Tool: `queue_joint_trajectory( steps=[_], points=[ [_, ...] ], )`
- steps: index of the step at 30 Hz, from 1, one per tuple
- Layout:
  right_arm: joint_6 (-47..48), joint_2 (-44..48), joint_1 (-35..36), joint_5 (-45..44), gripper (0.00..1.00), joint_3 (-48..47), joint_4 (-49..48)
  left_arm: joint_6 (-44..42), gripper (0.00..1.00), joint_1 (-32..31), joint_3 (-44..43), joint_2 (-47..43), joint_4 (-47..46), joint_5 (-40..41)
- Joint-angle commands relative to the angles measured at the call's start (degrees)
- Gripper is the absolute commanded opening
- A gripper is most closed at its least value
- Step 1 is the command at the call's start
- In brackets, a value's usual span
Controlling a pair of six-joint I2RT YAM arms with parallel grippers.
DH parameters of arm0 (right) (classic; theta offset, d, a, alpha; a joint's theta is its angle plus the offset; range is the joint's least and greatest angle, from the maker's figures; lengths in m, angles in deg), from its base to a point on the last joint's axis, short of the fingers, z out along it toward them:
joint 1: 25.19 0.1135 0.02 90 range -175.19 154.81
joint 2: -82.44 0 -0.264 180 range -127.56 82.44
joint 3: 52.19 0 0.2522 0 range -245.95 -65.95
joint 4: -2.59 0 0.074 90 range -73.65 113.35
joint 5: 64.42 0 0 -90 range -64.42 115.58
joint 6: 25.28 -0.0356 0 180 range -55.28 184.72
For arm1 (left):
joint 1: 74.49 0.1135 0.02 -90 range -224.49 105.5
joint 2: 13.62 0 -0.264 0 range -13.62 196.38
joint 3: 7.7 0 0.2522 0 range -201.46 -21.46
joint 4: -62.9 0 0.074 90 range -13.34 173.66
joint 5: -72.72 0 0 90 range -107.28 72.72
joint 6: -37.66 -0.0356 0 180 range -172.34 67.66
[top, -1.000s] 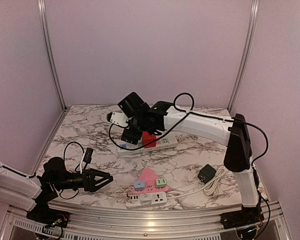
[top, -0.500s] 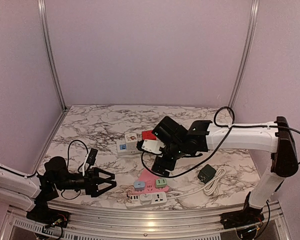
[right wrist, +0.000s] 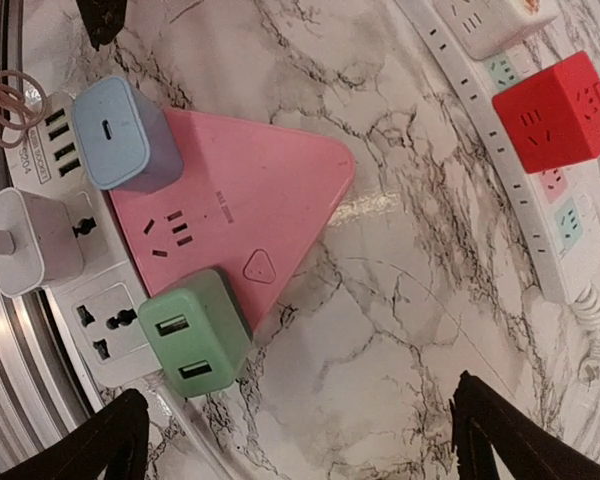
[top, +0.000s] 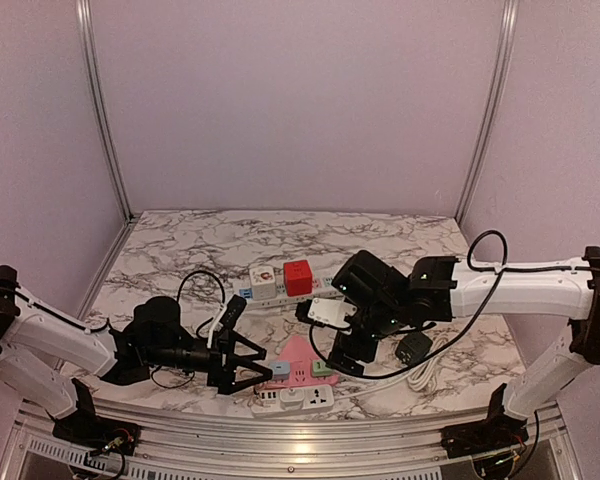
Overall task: Insert the plug
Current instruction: Move the socket to the center of the board.
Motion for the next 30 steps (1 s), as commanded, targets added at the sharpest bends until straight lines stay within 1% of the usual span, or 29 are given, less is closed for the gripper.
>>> queue_joint_trajectory(
  steps=[1,4,9,13,18,23,27,30],
  points=[
    [-1.3,1.7,0.6,3.3,0.99,1.9,-1.2,-2.5,0.99,-0.7,-3.7,4.6,1.8,-6.9],
    [-1.4,1.3,1.2,3.8,0.98,2.6,-1.6,-2.4,0.99,-1.1,-4.8,7.1,2.1,-8.6],
    [-1.3,-0.5,1.4,5.5,0.98,3.9,-3.2,-2.5,0.98,-1.6,-5.7,8.8,2.8,-10.2],
    [-1.7,-2.9,1.4,4.8,0.98,3.9,-4.6,-3.9,0.97,-1.9,-6.6,9.2,5.6,-10.5],
    [-2.2,-6.0,1.5,1.6,0.99,3.2,-5.8,-5.2,0.97,-1.9,-7.3,8.5,7.9,-11.7],
    [-2.4,-7.9,1.5,-0.2,0.98,2.7,-6.6,-8.4,0.97,-2.0,-9.2,8.6,15.1,-7.8],
    [-2.4,-8.6,1.4,-1.4,0.98,1.9,-7.3,-8.2,0.97,-2.0,-9.1,8.9,15.8,-3.8],
    [-1.9,-9.4,1.4,-4.0,0.99,1.0,-8.0,-8.1,0.97,-2.0,-9.3,9.4,15.8,-1.7]
  ],
)
